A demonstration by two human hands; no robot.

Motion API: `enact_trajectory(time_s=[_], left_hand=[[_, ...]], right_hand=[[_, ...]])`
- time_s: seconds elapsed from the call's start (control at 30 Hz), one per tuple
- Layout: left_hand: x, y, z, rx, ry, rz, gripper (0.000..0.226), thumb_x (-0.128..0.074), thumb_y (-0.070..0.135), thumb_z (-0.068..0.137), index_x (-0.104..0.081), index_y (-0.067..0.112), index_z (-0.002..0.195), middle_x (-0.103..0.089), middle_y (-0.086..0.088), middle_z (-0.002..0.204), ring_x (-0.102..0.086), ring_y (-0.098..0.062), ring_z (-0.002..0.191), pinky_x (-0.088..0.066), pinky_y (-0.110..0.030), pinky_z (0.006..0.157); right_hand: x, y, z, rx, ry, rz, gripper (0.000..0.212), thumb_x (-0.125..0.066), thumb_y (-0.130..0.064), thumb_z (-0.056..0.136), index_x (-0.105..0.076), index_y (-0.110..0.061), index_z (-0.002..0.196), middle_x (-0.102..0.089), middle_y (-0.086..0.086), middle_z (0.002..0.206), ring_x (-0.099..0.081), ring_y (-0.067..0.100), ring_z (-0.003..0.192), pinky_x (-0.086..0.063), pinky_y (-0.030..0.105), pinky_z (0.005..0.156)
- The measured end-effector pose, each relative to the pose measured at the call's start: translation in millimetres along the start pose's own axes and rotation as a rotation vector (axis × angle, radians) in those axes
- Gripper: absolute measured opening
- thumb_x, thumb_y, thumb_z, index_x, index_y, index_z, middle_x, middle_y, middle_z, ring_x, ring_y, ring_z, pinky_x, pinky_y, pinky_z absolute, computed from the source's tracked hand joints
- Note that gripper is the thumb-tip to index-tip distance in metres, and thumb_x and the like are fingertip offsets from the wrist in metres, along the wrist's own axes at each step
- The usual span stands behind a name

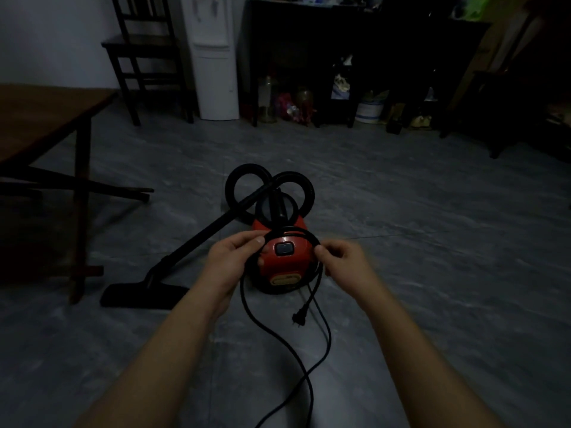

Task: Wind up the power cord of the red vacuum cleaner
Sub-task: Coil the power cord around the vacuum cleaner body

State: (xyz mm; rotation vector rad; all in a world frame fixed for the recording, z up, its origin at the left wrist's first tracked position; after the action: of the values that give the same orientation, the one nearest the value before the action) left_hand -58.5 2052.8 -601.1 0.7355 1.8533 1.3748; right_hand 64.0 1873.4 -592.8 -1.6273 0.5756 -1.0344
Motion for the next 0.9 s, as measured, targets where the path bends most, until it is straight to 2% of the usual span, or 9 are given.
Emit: enact_trajectory(time_s=[0.1,0.27,0.37,0.5,0.63,0.8,0.9], left_hand=[[1,-3,2,0.014,-0.020,0.023,0.016,-0.062,0.009,0.093,-0.077,0.011,0.100,-0.071,-0.002,0.077,-0.057,-0.011,0.063,-0.050,-0.021,0.062],[-2,-8,2,0.019,-0.068,0.133,0.016,-0.064,0.013,0.092,-0.079,0.018,0.095,-0.071,0.001,0.077,-0.056,-0.010,0.066,-0.048,-0.020,0.063],[-3,-8,3,-0.001,-0.059,0.145,0.016,-0.062,0.011,0.093,-0.077,0.017,0.095,-0.071,0.002,0.076,-0.058,-0.010,0.068,-0.048,-0.017,0.060],[-6,-11,3,0.004,-0.067,0.102,0.017,-0.060,0.010,0.094,-0.076,0.014,0.097,-0.070,-0.004,0.086,-0.058,-0.015,0.079,-0.049,-0.020,0.065],[-8,-12,1,0.013,-0.070,0.033,0.019,-0.059,0.010,0.094,-0.077,0.017,0.094,-0.069,-0.007,0.088,-0.057,-0.016,0.077,-0.049,-0.024,0.068],[-9,-5,-2,-0.035,-0.049,0.103,0.014,-0.061,0.013,0.095,-0.075,0.016,0.099,-0.074,-0.003,0.087,-0.064,-0.014,0.075,-0.054,-0.024,0.068],[-8,-1,-7,-0.058,-0.026,0.149,0.016,-0.062,0.023,0.095,-0.074,0.015,0.102,-0.075,-0.001,0.088,-0.068,-0.014,0.080,-0.056,-0.026,0.077]], right_hand=[[-7,-8,-5,0.045,-0.058,-0.057,0.019,-0.058,-0.014,0.098,-0.073,-0.009,0.109,-0.069,-0.006,0.088,-0.059,-0.015,0.059,-0.045,0.005,0.056],[-16,-26,-13,0.177,-0.074,-0.104,0.015,-0.064,-0.020,0.095,-0.073,-0.025,0.106,-0.068,-0.016,0.085,-0.059,-0.015,0.066,-0.044,0.006,0.060],[-20,-31,-14,0.255,-0.052,-0.186,0.019,-0.068,-0.018,0.092,-0.074,-0.021,0.109,-0.068,-0.017,0.085,-0.060,-0.014,0.071,-0.043,0.006,0.063],[-22,-23,-9,0.206,-0.057,-0.151,0.015,-0.065,-0.024,0.094,-0.074,-0.024,0.105,-0.072,-0.010,0.090,-0.064,-0.005,0.077,-0.049,0.012,0.068],[-22,-19,-4,0.177,-0.055,-0.073,0.014,-0.063,-0.023,0.096,-0.075,-0.020,0.100,-0.074,0.001,0.091,-0.065,0.005,0.080,-0.054,0.023,0.074],[-19,-25,-4,0.194,-0.018,-0.058,0.023,-0.061,-0.018,0.097,-0.071,-0.032,0.082,-0.068,-0.007,0.078,-0.060,-0.002,0.070,-0.049,0.017,0.066],[-13,-30,-4,0.181,0.036,0.025,0.022,-0.058,-0.015,0.098,-0.071,-0.024,0.083,-0.067,-0.010,0.074,-0.061,-0.005,0.067,-0.048,0.012,0.063]])
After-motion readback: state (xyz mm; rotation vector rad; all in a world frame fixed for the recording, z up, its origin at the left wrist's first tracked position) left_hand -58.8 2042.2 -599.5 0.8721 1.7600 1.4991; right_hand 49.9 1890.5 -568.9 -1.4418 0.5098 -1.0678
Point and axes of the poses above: each hand's wrist, its own z-axis towards the middle knuckle, its own x-axis out of the back of the hand, y = z × x, the point moved 9 cm from there along z, towards the middle knuckle
